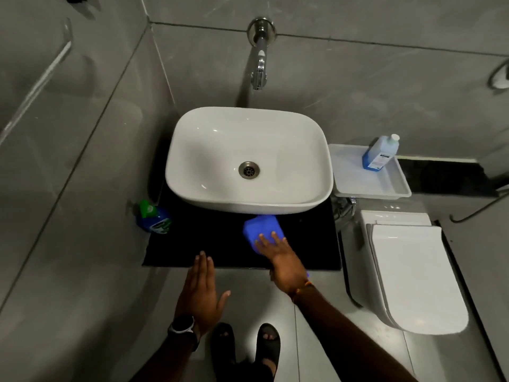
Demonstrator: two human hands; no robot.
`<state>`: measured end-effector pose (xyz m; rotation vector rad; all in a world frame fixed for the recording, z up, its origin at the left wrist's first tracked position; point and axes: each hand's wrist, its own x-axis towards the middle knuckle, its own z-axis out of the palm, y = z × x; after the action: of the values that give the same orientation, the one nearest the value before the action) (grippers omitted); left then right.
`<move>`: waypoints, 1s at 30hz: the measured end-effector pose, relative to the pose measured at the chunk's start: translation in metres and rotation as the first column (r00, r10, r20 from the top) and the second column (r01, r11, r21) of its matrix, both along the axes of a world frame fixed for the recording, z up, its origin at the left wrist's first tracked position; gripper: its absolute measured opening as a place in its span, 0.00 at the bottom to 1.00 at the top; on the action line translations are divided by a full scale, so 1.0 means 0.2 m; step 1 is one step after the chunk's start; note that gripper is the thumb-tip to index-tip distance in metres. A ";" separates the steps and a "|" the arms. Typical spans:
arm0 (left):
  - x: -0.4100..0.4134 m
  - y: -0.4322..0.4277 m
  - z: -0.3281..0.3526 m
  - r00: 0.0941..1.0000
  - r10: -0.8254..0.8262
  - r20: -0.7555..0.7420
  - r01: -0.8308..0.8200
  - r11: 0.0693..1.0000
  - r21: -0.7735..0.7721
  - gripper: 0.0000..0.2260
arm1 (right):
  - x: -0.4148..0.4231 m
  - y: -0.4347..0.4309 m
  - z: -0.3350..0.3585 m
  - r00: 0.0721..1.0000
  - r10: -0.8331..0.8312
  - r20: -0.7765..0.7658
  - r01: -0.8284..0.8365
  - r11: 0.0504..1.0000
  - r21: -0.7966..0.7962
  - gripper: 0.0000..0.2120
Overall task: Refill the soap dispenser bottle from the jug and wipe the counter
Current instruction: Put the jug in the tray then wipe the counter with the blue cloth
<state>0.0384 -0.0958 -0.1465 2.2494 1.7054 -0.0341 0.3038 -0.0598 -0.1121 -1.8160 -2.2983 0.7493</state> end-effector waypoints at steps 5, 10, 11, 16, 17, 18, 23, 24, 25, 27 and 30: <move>0.12 -0.02 -0.03 0.998 -0.058 -0.021 0.058 0.998 -0.009 0.42 | 0.46 -0.24 -0.01 0.986 -0.164 -0.037 0.167 0.978 0.123 0.43; 0.32 -0.04 -0.03 0.993 -0.121 0.012 0.121 0.993 0.004 0.41 | 0.46 -0.06 0.00 0.937 -0.349 -0.008 0.349 0.936 0.038 0.40; 0.36 -0.03 -0.03 0.992 -0.124 0.017 0.124 0.992 0.003 0.41 | 0.44 -0.08 0.00 0.954 -0.301 0.009 0.300 0.952 0.058 0.40; 0.56 0.02 -0.03 0.984 -0.175 0.032 0.175 0.984 0.002 0.42 | 0.65 -0.22 -0.06 0.963 -0.267 0.037 0.259 0.956 0.138 0.44; 0.61 0.04 -0.03 0.980 -0.195 0.031 0.196 0.981 -0.002 0.42 | 0.68 -0.19 -0.06 0.943 -0.332 0.001 0.330 0.937 0.112 0.42; 0.66 0.05 -0.02 0.976 -0.216 0.032 0.217 0.976 -0.005 0.42 | 0.68 -0.15 -0.06 0.923 -0.383 -0.037 0.385 0.918 0.092 0.40; 0.98 0.10 0.02 0.955 -0.292 0.047 0.292 0.956 0.008 0.43 | 0.77 -0.12 -0.07 0.962 -0.256 -0.095 0.268 0.952 0.147 0.40; 1.05 0.11 0.03 0.950 -0.308 0.044 0.308 0.951 0.013 0.43 | 0.84 -0.16 -0.09 0.969 -0.231 -0.089 0.243 0.958 0.155 0.41; 1.11 0.12 0.04 0.945 -0.325 0.037 0.325 0.946 0.017 0.43 | 0.90 -0.19 -0.11 0.963 -0.249 -0.098 0.262 0.953 0.154 0.42; 1.23 0.13 0.04 0.937 -0.349 0.020 0.349 0.937 0.015 0.43 | 1.00 -0.21 -0.13 0.922 -0.365 -0.129 0.380 0.916 0.130 0.43; 1.36 0.15 0.04 0.935 -0.353 0.024 0.353 0.936 0.003 0.42 | 1.11 -0.12 -0.13 0.854 -0.496 -0.156 0.515 0.848 0.128 0.41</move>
<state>0.3106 -0.0659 -0.1392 2.5146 1.2666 -0.0890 0.5264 -0.0834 -0.1384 -2.0947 -1.6272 0.5383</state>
